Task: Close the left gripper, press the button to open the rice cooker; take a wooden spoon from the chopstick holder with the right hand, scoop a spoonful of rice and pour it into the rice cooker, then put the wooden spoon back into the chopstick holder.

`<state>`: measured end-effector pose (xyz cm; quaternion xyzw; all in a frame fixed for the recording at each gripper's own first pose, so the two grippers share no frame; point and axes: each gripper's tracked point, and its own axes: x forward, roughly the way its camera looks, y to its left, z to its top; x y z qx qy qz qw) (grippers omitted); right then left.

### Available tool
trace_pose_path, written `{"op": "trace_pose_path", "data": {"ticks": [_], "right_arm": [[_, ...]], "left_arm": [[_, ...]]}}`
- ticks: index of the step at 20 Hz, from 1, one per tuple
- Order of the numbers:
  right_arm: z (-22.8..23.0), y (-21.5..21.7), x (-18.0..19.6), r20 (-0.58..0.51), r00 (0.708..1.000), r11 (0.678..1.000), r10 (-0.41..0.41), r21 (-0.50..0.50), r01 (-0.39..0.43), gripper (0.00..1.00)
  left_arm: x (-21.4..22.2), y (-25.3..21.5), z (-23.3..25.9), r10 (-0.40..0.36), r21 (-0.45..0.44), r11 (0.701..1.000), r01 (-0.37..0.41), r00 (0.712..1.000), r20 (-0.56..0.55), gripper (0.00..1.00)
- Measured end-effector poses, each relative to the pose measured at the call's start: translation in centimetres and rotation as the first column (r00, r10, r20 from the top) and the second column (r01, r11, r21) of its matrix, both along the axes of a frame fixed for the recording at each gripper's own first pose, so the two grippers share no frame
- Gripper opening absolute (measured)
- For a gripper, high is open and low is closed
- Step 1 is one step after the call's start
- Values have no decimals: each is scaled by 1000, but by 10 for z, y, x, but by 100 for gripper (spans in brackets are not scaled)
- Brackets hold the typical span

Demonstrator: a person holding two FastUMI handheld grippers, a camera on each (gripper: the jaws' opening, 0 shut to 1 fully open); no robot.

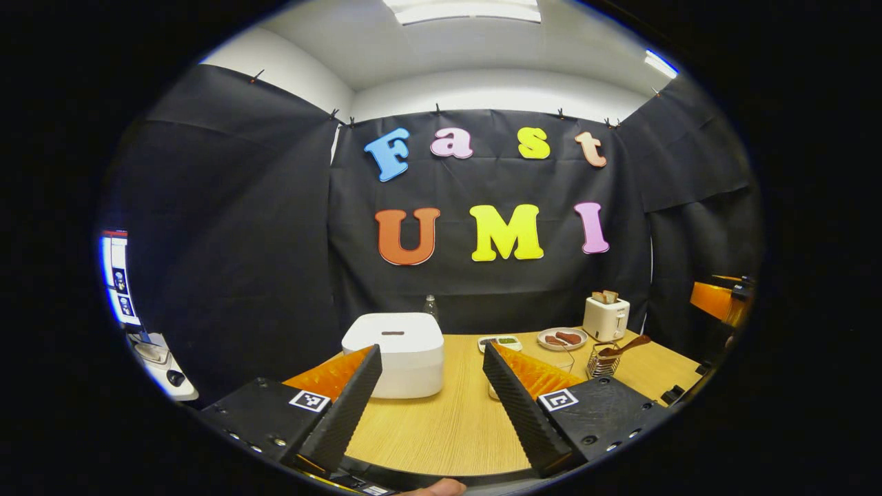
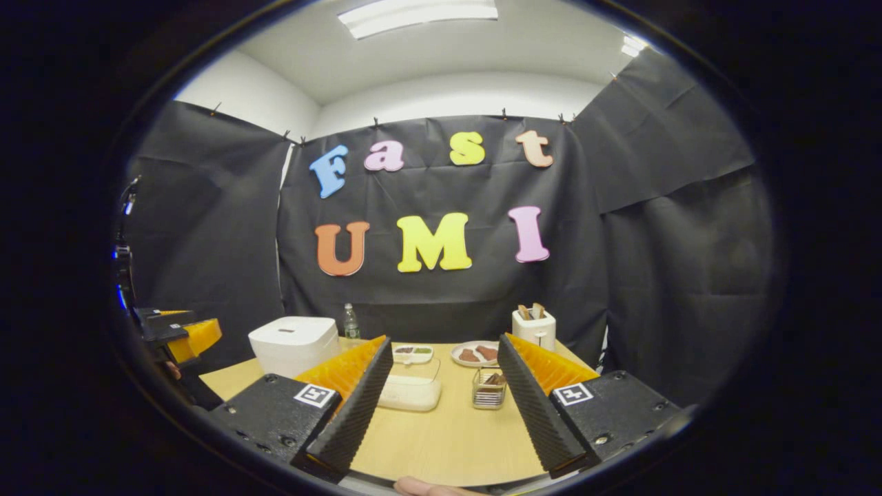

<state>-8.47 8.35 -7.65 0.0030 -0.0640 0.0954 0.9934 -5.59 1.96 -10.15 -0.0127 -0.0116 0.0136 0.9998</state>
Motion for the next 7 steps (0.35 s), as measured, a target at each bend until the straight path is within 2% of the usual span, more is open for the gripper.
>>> {"op": "trace_pose_path", "data": {"ticks": [7], "right_arm": [[4, 2, -2, 13, 1000, 1000, -8, 4, 8, 99]], "left_arm": [[-3, 0, 0, -1, -15, 1000, 1, 1000, 17, 95]]}}
